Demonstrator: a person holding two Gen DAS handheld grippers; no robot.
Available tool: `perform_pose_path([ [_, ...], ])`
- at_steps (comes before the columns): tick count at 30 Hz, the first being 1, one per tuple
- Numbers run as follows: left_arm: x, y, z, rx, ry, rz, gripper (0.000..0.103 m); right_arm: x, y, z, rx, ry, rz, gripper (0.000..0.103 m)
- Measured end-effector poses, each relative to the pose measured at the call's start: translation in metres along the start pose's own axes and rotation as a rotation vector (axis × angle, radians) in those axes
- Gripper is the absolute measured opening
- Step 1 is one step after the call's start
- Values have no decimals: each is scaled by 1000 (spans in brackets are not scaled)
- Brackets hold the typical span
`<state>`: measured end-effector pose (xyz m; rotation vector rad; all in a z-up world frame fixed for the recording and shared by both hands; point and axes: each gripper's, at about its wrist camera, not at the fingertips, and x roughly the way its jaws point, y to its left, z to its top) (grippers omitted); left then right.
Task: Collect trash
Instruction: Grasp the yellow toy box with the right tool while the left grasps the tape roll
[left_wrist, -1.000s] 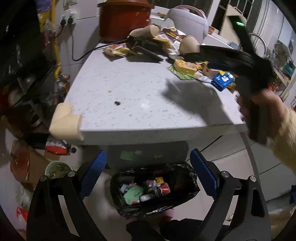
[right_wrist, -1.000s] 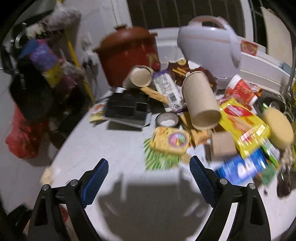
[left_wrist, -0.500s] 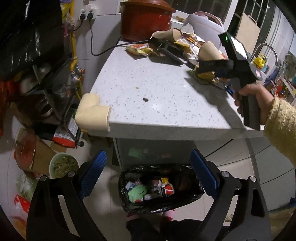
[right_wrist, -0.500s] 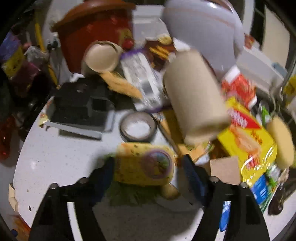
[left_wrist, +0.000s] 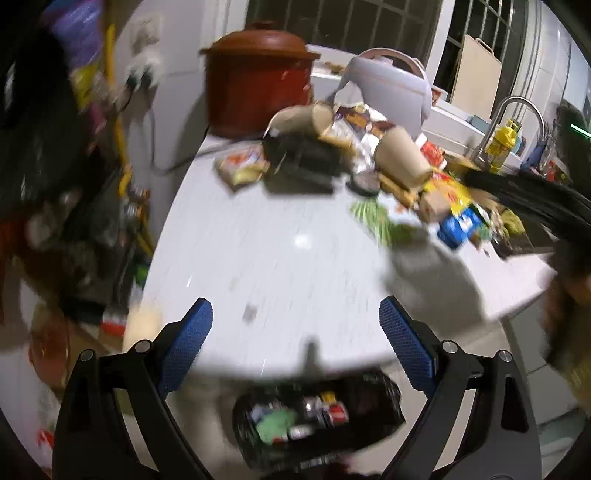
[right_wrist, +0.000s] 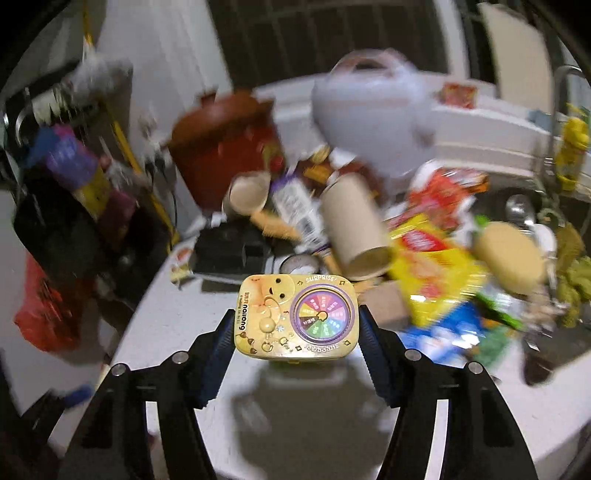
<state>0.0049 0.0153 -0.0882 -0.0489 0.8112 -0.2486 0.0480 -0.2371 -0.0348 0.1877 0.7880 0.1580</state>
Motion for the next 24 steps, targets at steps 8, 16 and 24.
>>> perform_pose_path([
  [8,106,-73,82,94,33,-27,89,-69,-63,-21,119,-50,-70,63],
  [16,168,-92,117,42,97,32,89,-88,-104,-47,208,-46,-98,63],
  [24,199,-103,119,102,147,125,77,-87,-123,-49,248,-46,-98,63],
])
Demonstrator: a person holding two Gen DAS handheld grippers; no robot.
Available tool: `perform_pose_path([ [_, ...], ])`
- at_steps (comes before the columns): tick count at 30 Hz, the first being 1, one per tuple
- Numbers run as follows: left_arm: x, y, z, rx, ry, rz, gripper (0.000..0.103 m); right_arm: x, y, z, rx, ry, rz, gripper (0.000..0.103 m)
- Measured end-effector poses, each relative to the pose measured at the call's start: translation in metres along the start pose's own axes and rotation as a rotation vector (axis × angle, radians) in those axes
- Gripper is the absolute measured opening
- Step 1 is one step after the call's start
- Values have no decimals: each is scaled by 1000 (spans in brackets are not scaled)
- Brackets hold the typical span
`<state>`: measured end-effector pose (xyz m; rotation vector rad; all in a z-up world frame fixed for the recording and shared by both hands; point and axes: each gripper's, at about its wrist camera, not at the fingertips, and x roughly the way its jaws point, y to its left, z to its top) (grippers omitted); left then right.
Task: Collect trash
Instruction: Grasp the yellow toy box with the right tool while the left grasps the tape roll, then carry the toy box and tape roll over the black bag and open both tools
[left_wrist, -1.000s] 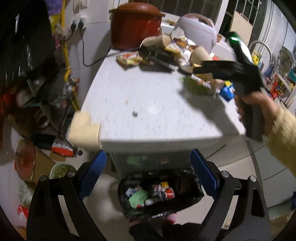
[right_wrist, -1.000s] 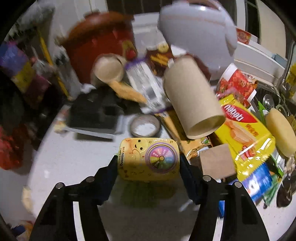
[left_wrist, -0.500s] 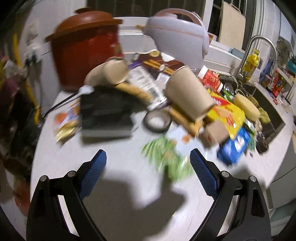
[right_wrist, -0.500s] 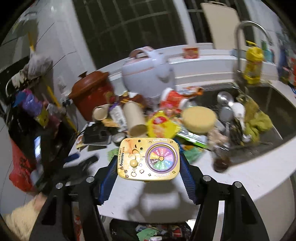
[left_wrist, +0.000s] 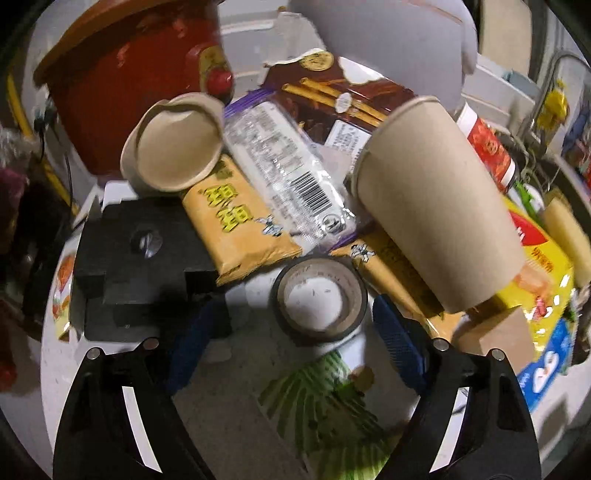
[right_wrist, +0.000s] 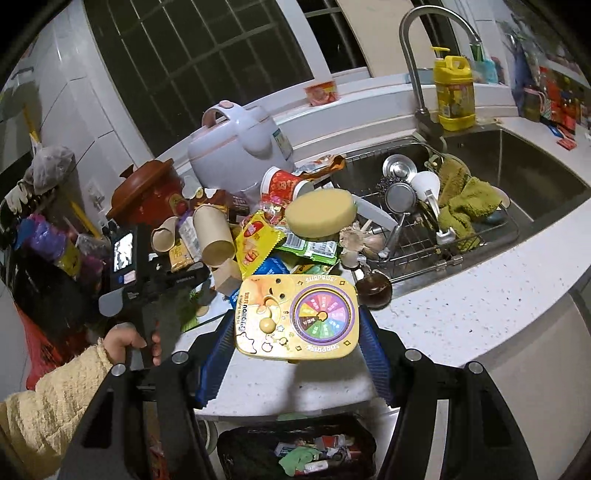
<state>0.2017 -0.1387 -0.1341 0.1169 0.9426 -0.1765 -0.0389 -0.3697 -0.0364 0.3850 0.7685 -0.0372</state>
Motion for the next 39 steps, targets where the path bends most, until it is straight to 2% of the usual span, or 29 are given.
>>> perform_pose_path([
  [3,3,-3,6,23,1,3,62,3,-1,0,-4,5,6,63],
  [5,0,0,7,15,-6,-33,57,4,-2,0,1,7,16,63],
  [6,-4,1,8,13,-17,-58,50,5,-2,0,2,7,17,63],
  [12,-35,17,1,-37,-47,-162,50,4,7,4,-7,-2,50,63],
  [16,-71,31,-10,-39,-109,-237,50,5,21,5,-24,-7,76,63],
  [20,-132,50,-42,-22,-168,-319,50,2,42,3,-71,-4,114,63],
  [23,-167,54,-80,9,-164,-348,50,2,60,-2,-119,19,143,63],
  [27,-199,60,-138,43,-93,-370,50,5,91,-27,-222,113,201,63],
  [31,-203,63,-204,44,43,-352,50,12,115,-67,-293,257,224,63],
  [35,-156,69,-262,-19,190,-324,50,44,119,-125,-313,433,219,63],
  [39,-87,67,-315,-54,295,-276,50,103,102,-197,-318,583,157,63],
])
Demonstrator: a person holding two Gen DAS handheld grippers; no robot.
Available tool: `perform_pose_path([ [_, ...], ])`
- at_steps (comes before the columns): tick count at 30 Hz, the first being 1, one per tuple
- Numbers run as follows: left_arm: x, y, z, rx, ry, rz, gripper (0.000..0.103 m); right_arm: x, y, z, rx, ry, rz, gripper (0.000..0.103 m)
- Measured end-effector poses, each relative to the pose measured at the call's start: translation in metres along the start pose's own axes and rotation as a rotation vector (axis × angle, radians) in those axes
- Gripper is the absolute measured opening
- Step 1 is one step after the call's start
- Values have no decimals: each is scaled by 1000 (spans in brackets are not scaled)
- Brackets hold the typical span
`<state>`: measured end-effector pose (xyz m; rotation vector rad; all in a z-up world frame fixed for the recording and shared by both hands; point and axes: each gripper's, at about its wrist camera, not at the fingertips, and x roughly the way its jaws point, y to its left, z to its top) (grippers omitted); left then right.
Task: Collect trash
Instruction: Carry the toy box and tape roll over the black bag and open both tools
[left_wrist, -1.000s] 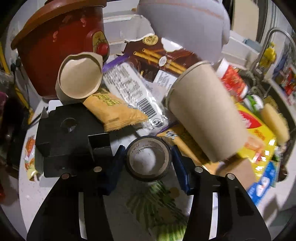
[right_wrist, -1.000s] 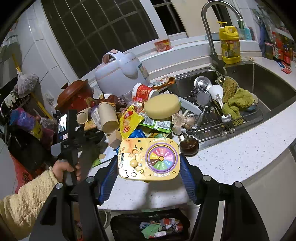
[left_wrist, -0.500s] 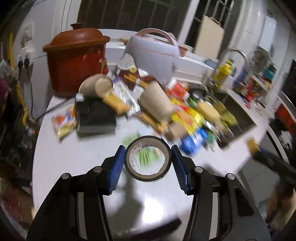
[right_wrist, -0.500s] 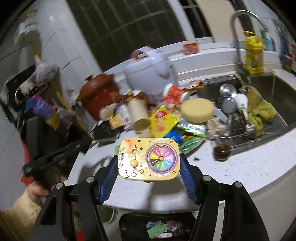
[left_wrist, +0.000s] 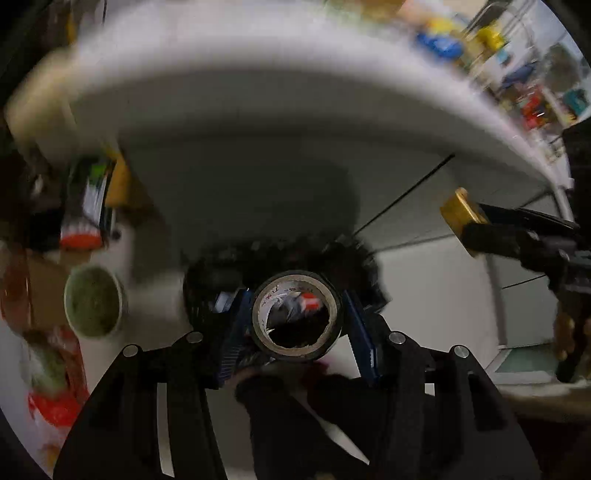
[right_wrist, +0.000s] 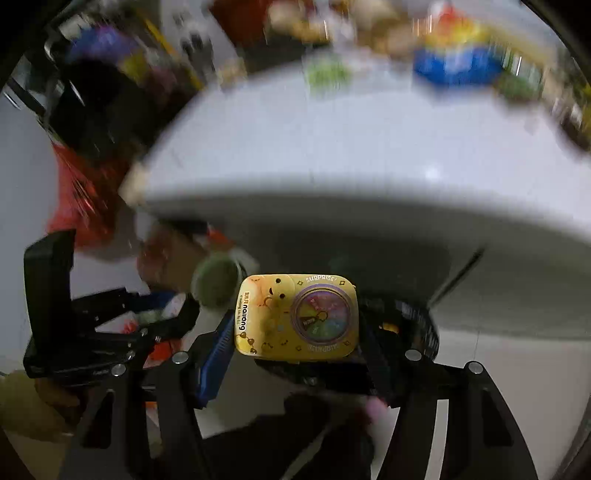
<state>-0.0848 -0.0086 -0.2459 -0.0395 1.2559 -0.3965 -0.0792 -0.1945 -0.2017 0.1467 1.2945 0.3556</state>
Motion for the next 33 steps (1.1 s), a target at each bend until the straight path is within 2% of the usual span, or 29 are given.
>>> perform_pose_path([
  [6,134,36,-28,-115,113,55,51,130,-41,-35,37,92,-65,63],
  [8,175,46,-32,-139,150,81,61,169,-56,-41,48,116,-115,64],
  [9,189,50,-33,-150,162,102,70,182,-60,-41,59,133,-135,74],
  [10,203,55,-34,-160,172,115,71,197,-67,-43,83,148,-146,78],
  [15,230,76,-40,-180,218,160,75,222,-85,-45,93,163,-186,81],
  [20,207,78,-39,-190,195,166,75,196,-85,-41,98,129,-191,81],
  [23,172,68,-32,-177,163,170,75,154,-75,-32,88,76,-175,81],
  [27,91,49,-18,-120,69,173,76,91,-54,-15,50,-13,-136,81],
  [31,6,22,-4,-65,-52,147,86,7,-26,0,9,-136,-40,81],
  [33,-27,7,4,-26,-113,136,87,-39,-15,10,-17,-232,-8,89],
])
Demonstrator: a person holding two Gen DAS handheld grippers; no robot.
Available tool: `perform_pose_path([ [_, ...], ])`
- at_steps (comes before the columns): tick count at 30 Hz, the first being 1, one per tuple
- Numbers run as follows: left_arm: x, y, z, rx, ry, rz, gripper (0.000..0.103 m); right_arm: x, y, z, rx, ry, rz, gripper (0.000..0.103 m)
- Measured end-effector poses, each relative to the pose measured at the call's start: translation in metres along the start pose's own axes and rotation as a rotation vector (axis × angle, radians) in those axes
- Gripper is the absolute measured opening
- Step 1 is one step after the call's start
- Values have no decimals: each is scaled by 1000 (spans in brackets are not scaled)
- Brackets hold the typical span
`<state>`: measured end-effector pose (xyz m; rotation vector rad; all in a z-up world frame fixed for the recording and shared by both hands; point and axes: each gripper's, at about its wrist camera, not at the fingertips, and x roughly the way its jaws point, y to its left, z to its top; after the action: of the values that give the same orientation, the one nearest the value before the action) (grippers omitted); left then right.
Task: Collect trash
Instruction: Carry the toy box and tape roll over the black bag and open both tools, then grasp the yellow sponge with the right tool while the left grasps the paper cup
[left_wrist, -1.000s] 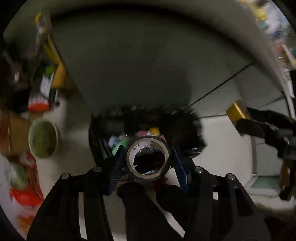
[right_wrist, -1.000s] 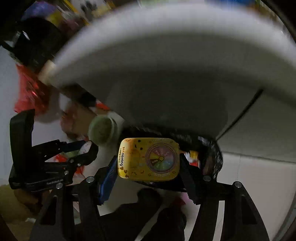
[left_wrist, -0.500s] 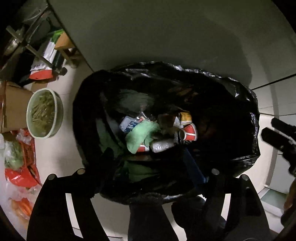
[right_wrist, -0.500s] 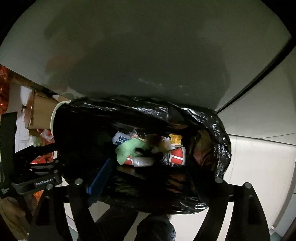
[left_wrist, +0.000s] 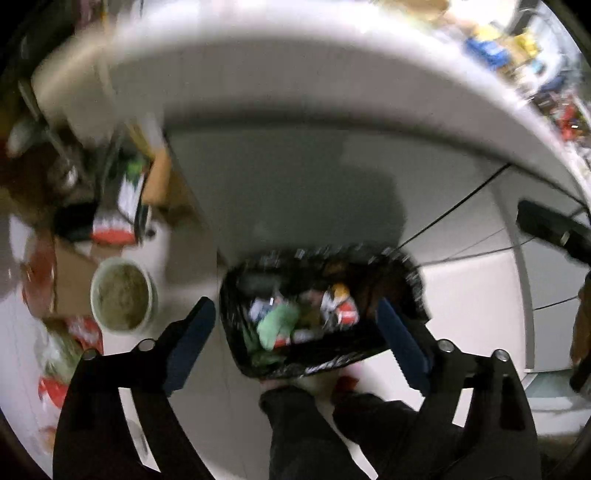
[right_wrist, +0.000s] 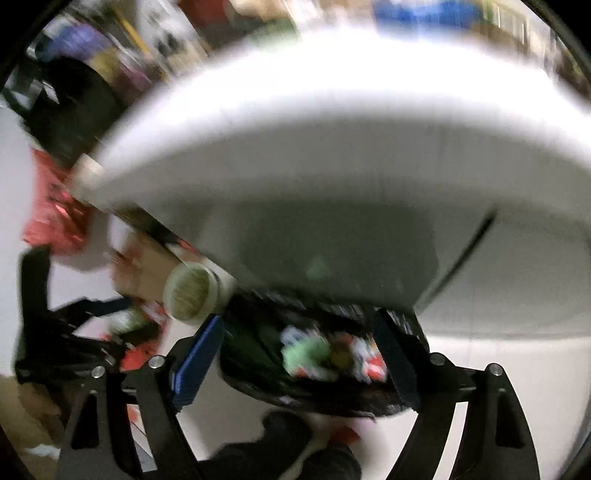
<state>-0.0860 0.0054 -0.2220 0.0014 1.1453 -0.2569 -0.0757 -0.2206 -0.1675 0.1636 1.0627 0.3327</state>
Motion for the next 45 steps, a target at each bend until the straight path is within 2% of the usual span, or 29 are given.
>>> perform_pose_path([
  [2,-21,-12,12,27,-48,-18,88,-36,6,20,-38,-105,-21,96],
  [3,-29,-16,18,36,-65,-27,88,-56,5,37,-61,-177,-58,97],
  [5,-43,-26,30,39,-110,-44,88,-76,-3,60,-79,-251,-132,97],
  [7,-52,-32,41,46,-147,-51,88,-86,-22,92,-72,-303,-252,97],
  [10,-62,-34,52,46,-183,-44,88,-92,-62,132,16,-368,-322,97],
  [13,-67,-31,57,19,-196,-29,88,-86,-109,178,147,-381,-350,97],
  [15,-70,-27,57,-7,-198,-28,88,-70,-133,205,179,-350,-383,97],
  [19,-77,-22,57,-30,-199,-9,88,-38,-158,227,185,-286,-410,97],
  [23,-78,-23,58,-29,-192,1,88,-5,-172,236,154,-196,-460,97],
  [25,-79,-24,61,-30,-198,-3,88,-4,-176,235,160,-186,-436,88],
  [26,-79,-25,62,-29,-202,-6,88,-5,-178,234,170,-185,-403,86],
  [31,-80,-37,87,-7,-231,-32,88,-44,-164,228,147,-278,-370,83],
  [35,-83,-54,146,-21,-296,-89,88,-99,-139,210,131,-380,-312,83],
  [37,-83,-69,176,-17,-337,-78,88,-120,-127,195,119,-417,-293,84],
  [39,-76,-95,219,-1,-369,-44,88,-134,-118,183,116,-434,-273,84],
  [42,-55,-120,272,-8,-341,-68,88,-151,-110,161,127,-453,-249,85],
  [45,-30,-137,318,-27,-316,-5,88,-162,-107,142,145,-458,-241,85],
])
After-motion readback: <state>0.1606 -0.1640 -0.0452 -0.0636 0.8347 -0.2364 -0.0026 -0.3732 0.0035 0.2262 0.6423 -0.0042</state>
